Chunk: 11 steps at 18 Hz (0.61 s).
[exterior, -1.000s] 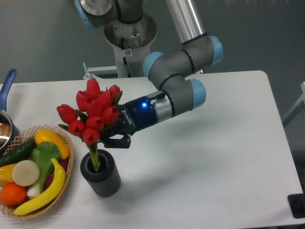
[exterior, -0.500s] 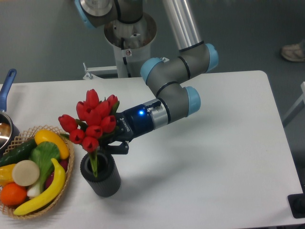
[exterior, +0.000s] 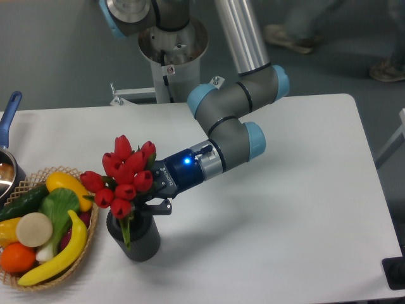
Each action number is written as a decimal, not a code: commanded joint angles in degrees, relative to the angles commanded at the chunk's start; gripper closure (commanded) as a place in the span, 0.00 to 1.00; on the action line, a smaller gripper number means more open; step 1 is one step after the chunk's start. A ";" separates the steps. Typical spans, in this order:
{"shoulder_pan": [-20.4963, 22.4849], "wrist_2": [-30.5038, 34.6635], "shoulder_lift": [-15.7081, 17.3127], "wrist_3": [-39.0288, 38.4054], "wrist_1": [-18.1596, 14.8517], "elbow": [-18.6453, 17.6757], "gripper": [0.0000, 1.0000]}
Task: Insert the flowers into the vase
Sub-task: 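Lower the tulip stems down into the black vase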
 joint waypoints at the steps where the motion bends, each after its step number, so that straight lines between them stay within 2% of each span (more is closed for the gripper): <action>1: 0.00 0.09 -0.26 0.00 0.00 0.00 0.77; 11: -0.53 1.14 -2.02 0.18 0.09 0.62 0.77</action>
